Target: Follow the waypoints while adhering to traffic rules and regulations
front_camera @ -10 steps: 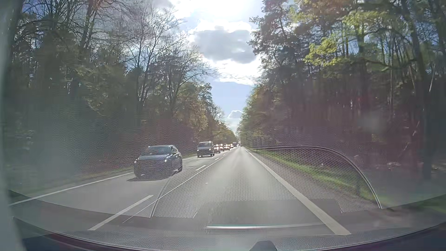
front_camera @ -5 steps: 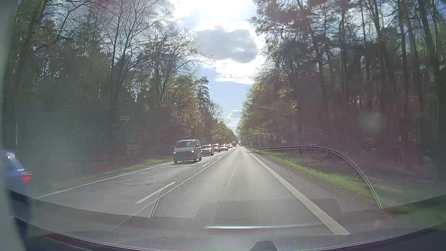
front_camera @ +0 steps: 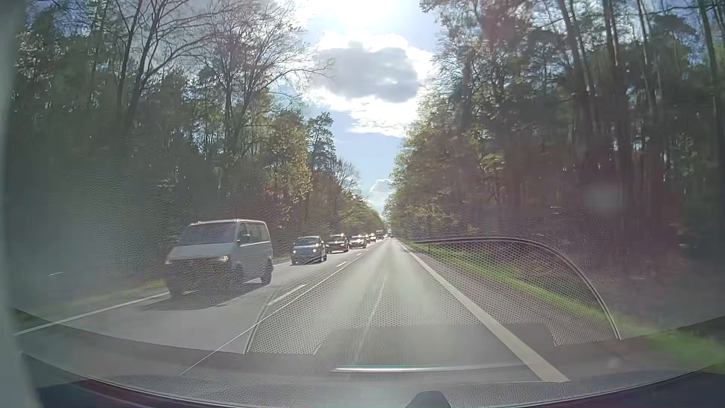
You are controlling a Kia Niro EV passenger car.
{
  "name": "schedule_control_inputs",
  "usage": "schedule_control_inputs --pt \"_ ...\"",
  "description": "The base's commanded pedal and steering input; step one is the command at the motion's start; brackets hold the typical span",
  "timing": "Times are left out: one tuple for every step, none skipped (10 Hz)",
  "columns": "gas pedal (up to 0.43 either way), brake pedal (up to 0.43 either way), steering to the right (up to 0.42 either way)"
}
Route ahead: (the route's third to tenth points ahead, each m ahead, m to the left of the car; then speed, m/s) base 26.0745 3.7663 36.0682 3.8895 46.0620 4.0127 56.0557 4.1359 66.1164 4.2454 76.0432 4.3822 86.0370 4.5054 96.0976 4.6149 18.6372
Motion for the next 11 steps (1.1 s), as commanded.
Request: schedule_control_inputs --pt "0.098 0.000 -0.002" --pt "0.118 0.000 -0.002" --pt "0.157 0.000 -0.002" --pt "0.177 0.000 -0.002" --pt "0.197 0.000 -0.002" --pt "0.209 0.000 -0.002" --pt "0.228 0.000 -0.003" --pt "0.248 0.000 -0.004" --pt "0.260 0.000 -0.004" --pt "0.268 0.000 -0.004" --pt "0.268 0.000 -0.004"
